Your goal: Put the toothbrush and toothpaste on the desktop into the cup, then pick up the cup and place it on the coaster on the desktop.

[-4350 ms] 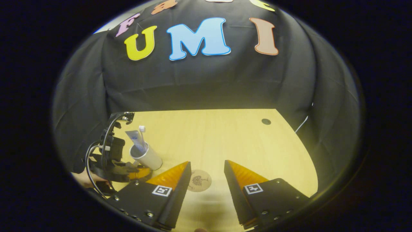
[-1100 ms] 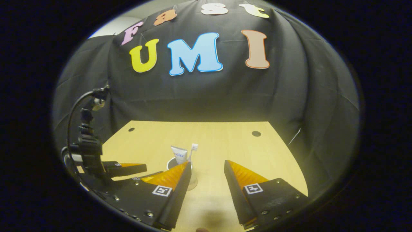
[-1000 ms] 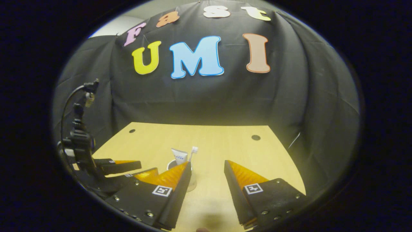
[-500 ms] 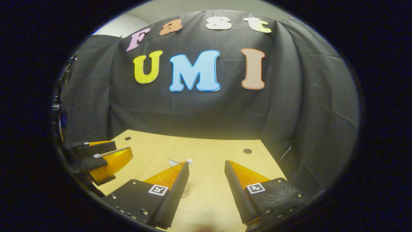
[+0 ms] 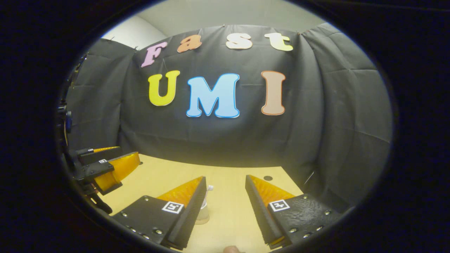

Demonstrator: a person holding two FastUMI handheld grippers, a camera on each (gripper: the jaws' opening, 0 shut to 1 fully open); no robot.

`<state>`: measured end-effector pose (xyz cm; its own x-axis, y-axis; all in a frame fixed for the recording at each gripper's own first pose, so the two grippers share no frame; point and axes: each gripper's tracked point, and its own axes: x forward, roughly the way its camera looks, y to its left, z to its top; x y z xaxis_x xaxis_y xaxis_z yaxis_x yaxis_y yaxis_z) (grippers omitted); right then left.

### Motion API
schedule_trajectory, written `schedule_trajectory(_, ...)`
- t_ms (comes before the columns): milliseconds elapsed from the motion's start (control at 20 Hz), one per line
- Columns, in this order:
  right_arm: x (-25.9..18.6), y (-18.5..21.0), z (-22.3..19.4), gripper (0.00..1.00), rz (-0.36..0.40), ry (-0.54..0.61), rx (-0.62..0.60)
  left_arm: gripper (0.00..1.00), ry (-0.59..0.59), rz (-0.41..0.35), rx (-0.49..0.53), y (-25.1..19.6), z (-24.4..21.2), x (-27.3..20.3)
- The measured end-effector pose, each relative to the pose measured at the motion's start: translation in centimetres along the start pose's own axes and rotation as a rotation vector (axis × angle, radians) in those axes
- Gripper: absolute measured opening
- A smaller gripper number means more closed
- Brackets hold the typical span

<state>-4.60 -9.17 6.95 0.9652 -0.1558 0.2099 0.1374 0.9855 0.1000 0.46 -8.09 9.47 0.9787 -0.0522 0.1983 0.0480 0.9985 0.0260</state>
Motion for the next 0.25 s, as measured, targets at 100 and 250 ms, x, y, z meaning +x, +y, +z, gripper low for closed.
schedule_trajectory(100, -0.32, 0.21, 0.51, 0.74, -0.011, -0.024, -0.003, 0.92, -0.017, -0.004, 0.007, 0.17, 0.37, -0.11)
schedule_trajectory(250, -0.63, 0.46, 0.93, 0.74, -0.023, -0.038, -0.005, 0.92, -0.036, -0.017, 0.002, 0.13, 0.56, -0.03)
